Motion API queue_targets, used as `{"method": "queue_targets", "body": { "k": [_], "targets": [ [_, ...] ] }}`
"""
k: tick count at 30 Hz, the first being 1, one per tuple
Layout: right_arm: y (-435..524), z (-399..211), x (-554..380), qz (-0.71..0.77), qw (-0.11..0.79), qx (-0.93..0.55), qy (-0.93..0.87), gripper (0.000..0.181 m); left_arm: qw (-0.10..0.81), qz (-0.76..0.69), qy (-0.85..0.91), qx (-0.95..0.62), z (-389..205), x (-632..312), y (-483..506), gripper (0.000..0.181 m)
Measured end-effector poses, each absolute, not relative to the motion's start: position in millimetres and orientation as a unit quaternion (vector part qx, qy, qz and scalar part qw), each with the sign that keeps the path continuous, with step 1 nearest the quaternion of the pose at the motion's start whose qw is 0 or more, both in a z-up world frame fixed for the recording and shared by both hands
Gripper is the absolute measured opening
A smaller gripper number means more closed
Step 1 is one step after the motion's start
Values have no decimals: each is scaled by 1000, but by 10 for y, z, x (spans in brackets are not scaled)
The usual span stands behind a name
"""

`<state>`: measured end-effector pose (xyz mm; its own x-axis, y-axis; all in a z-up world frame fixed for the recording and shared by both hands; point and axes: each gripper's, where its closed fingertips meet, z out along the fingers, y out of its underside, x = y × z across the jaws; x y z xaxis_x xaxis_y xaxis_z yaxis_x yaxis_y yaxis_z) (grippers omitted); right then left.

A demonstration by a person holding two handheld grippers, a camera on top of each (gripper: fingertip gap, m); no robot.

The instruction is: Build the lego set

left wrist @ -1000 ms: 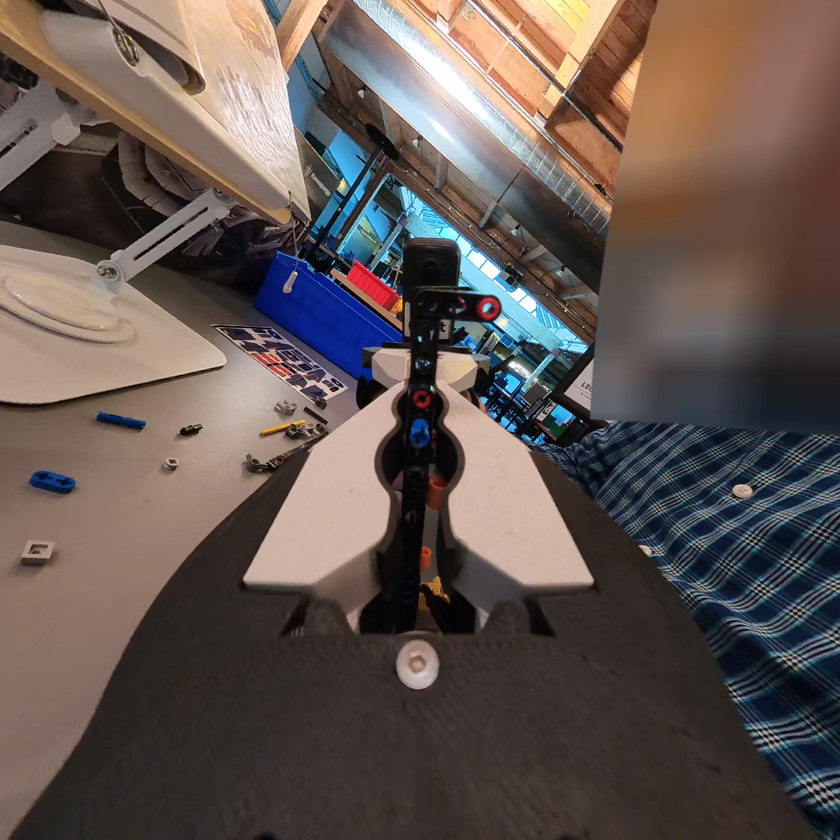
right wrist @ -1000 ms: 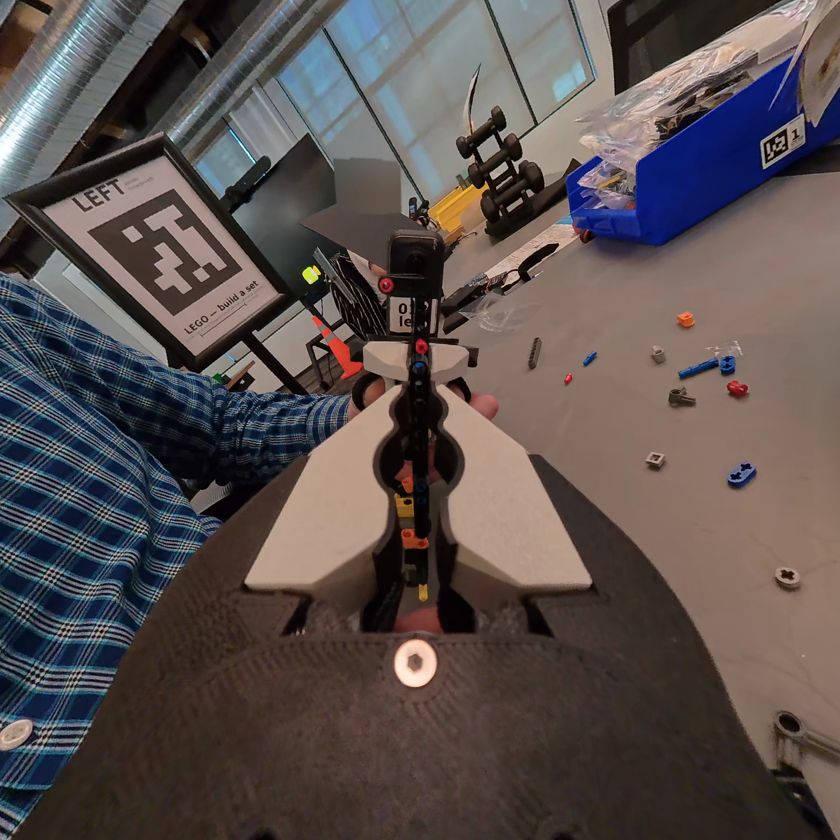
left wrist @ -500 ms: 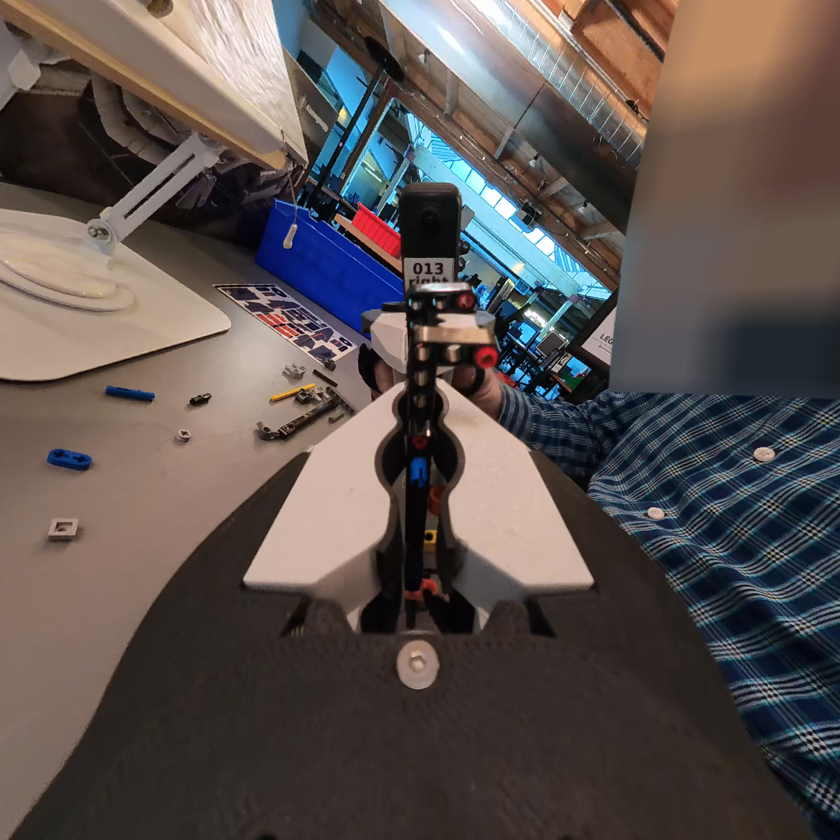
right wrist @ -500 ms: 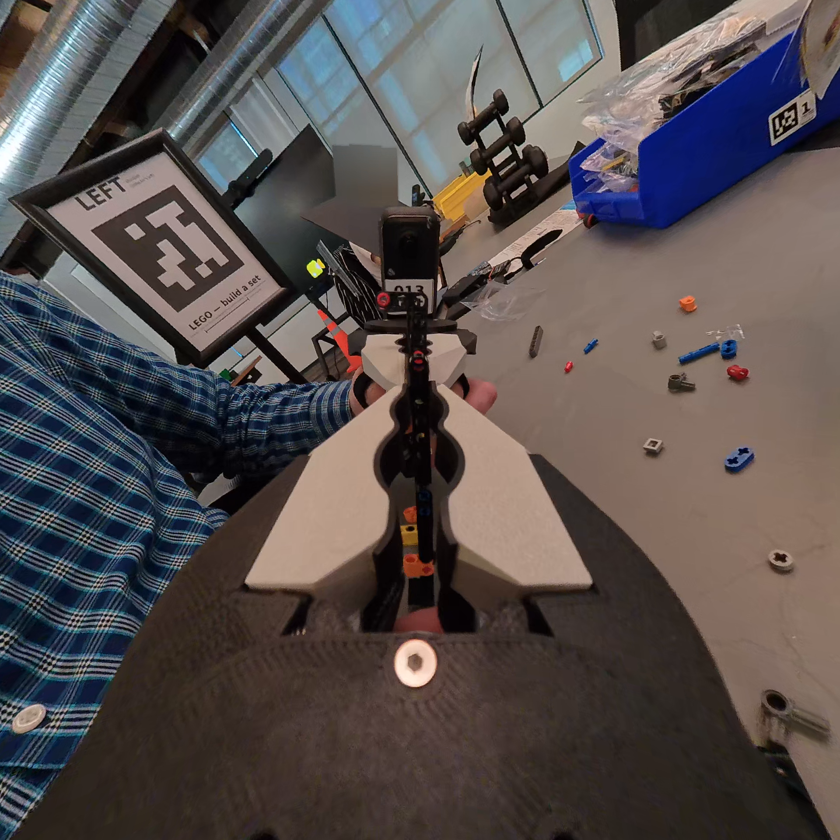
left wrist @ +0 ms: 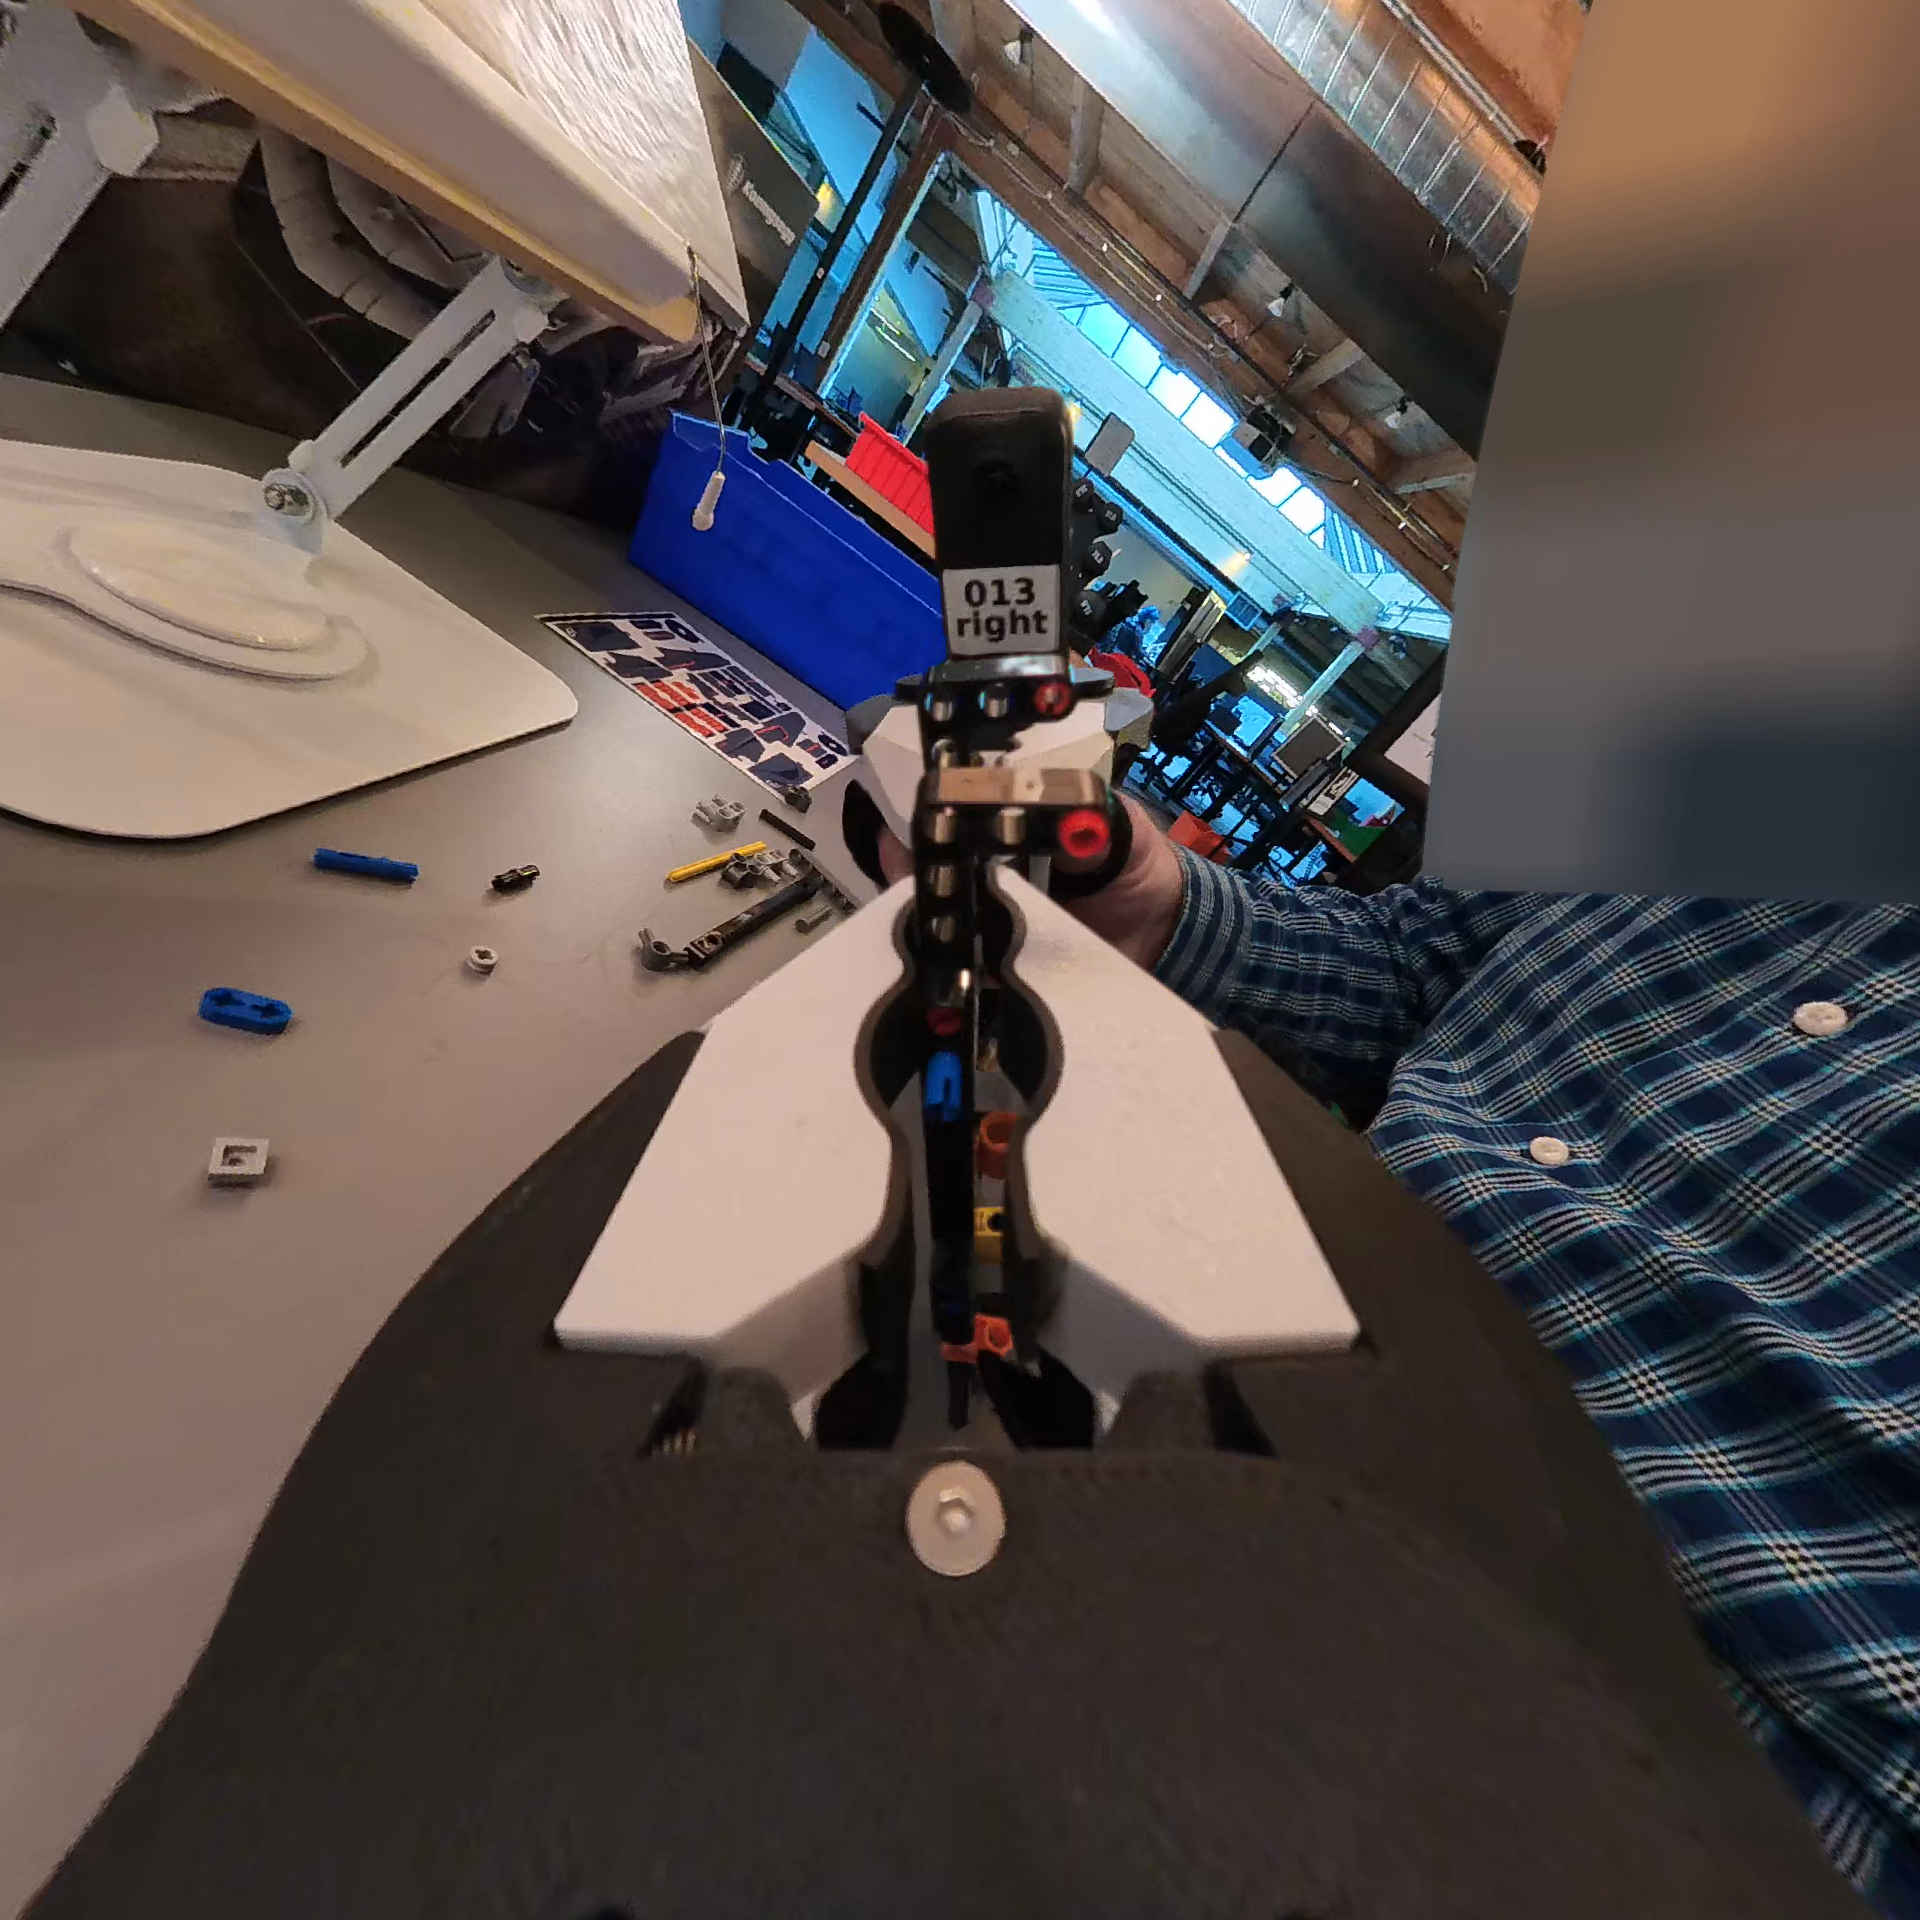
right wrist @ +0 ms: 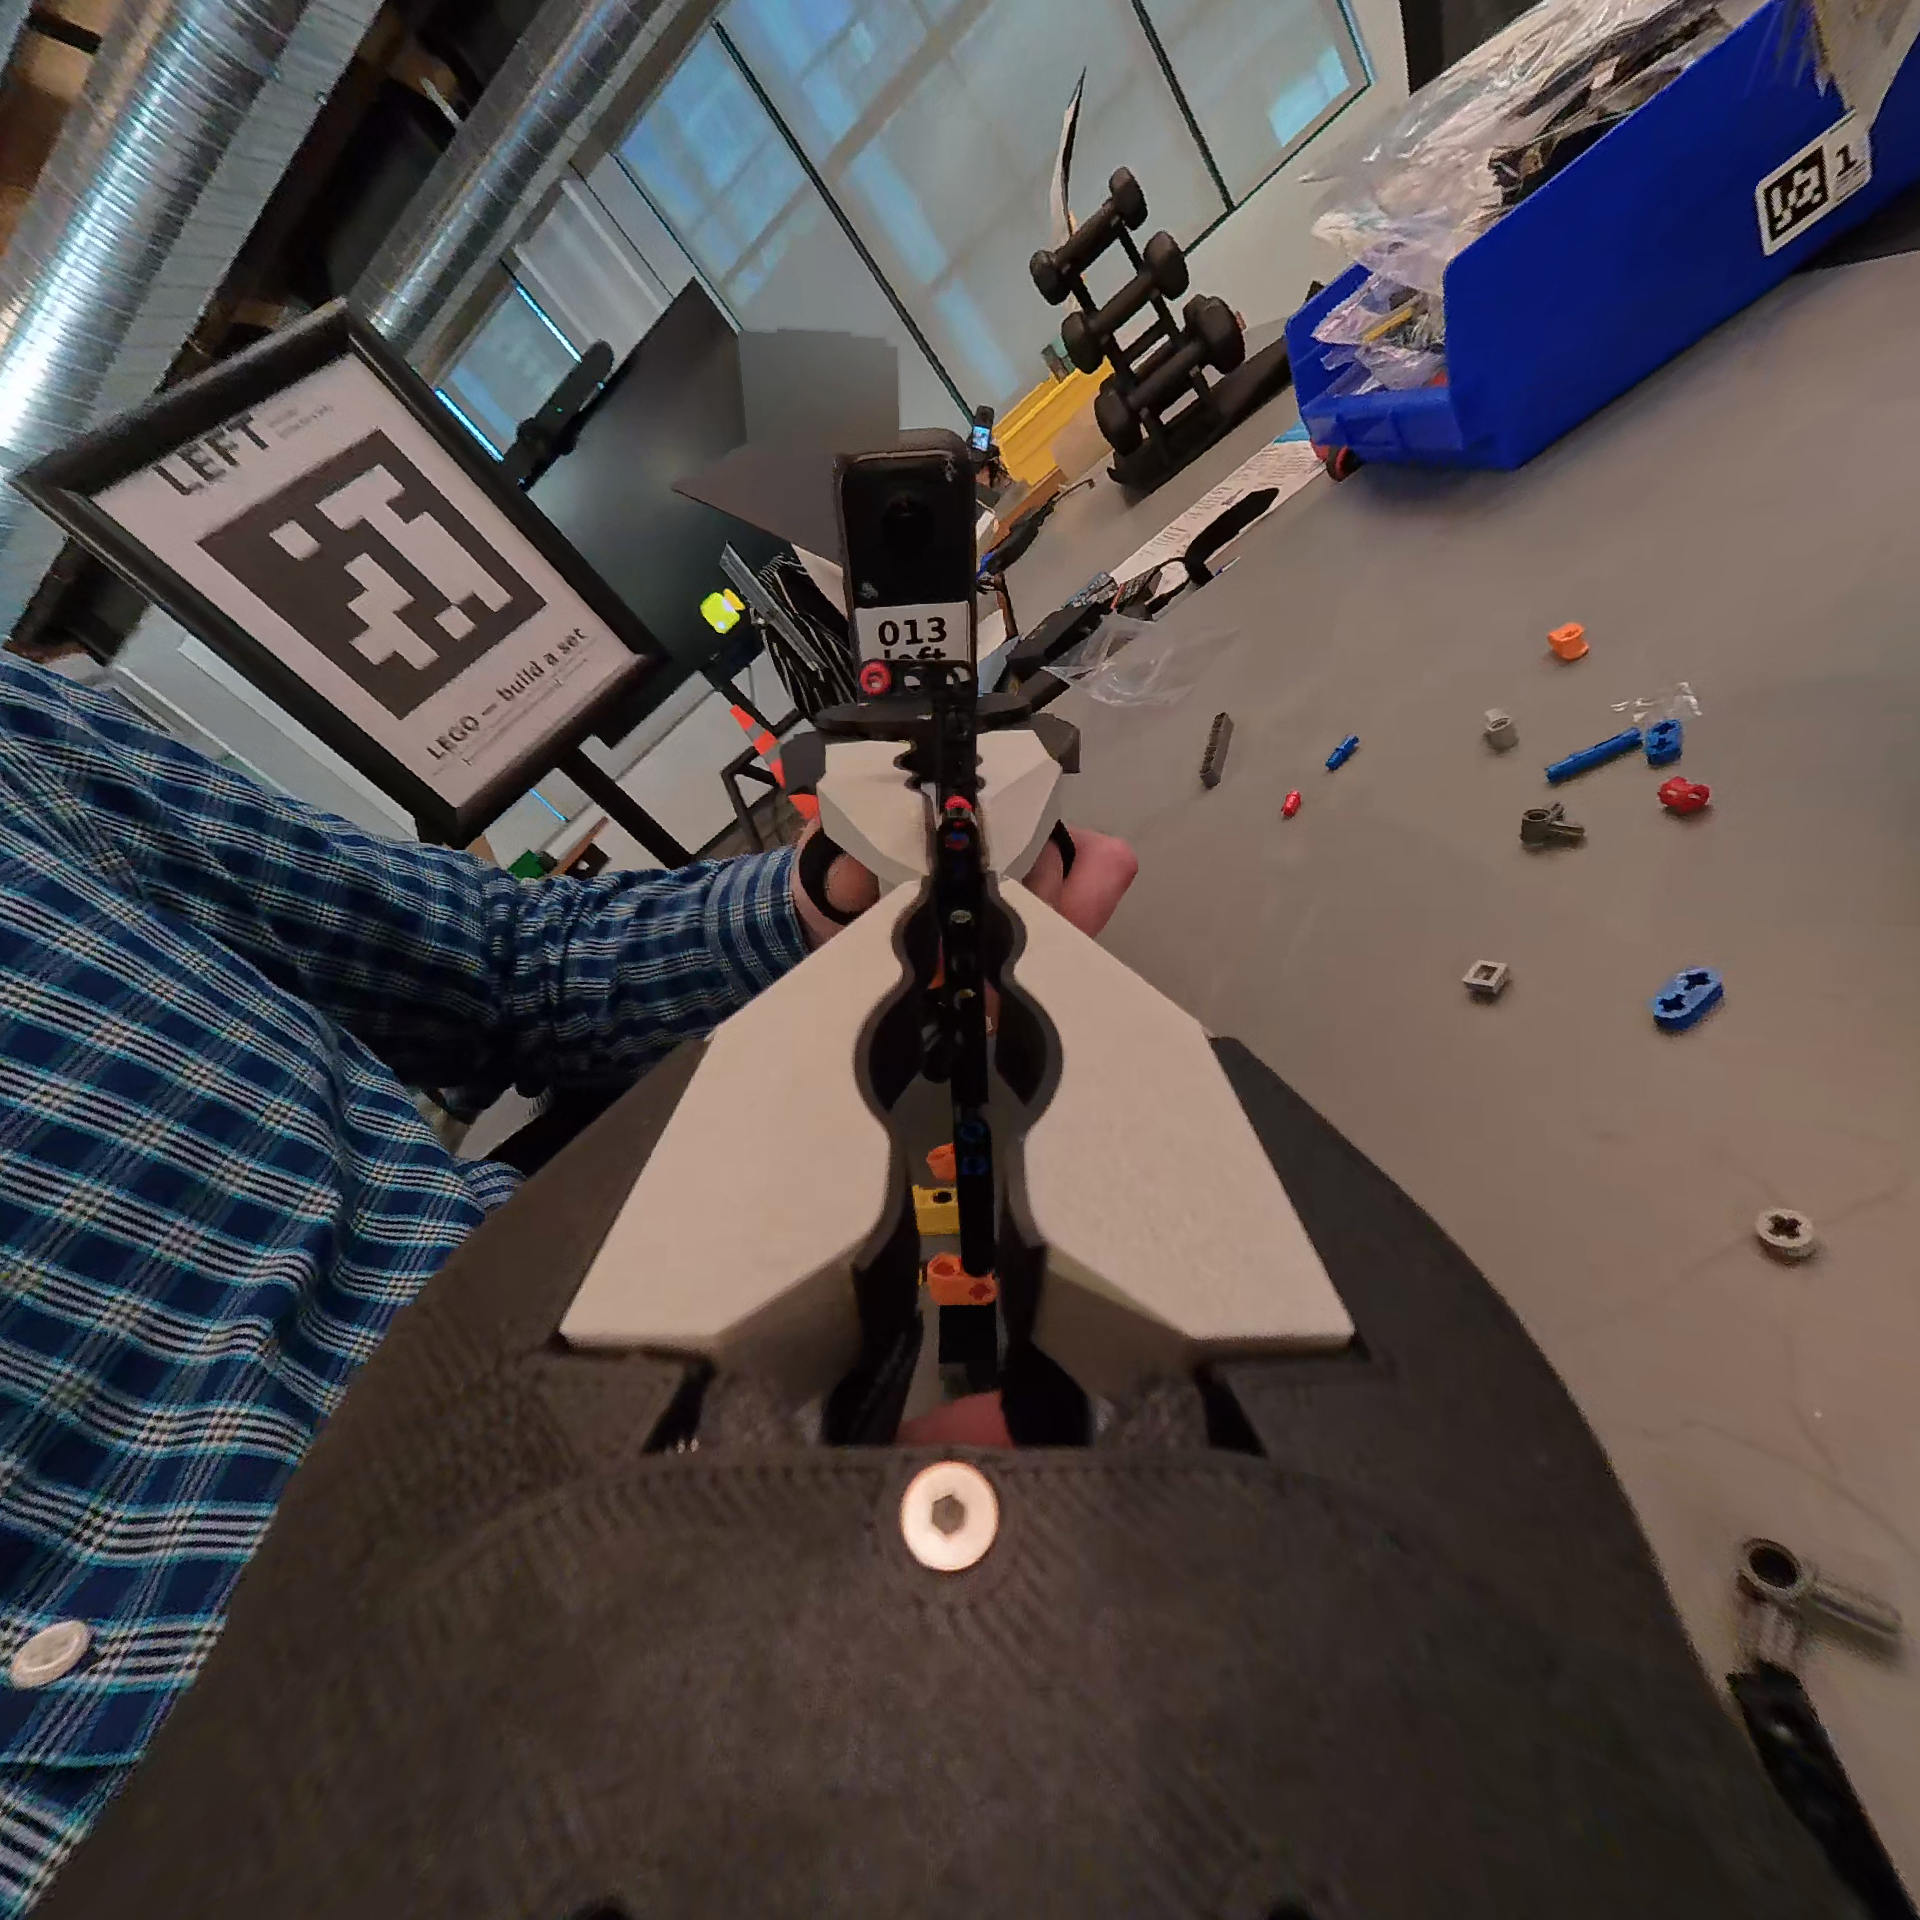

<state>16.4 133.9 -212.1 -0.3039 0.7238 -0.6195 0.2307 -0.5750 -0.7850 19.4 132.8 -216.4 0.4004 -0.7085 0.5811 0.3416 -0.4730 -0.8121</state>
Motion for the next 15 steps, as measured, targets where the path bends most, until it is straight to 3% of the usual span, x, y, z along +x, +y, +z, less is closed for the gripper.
{"method": "queue_targets", "body": {
  "k": [13,15],
  "targets": [
    [1175,-1997,109,633,250,-555,-479,12,503,-607,144,-598,-1993,177,1185,5],
    [1183,-2020,125,635,252,-553,-477,7,500,-608,145,-599,-2007,187,1183,5]
  ]
}}
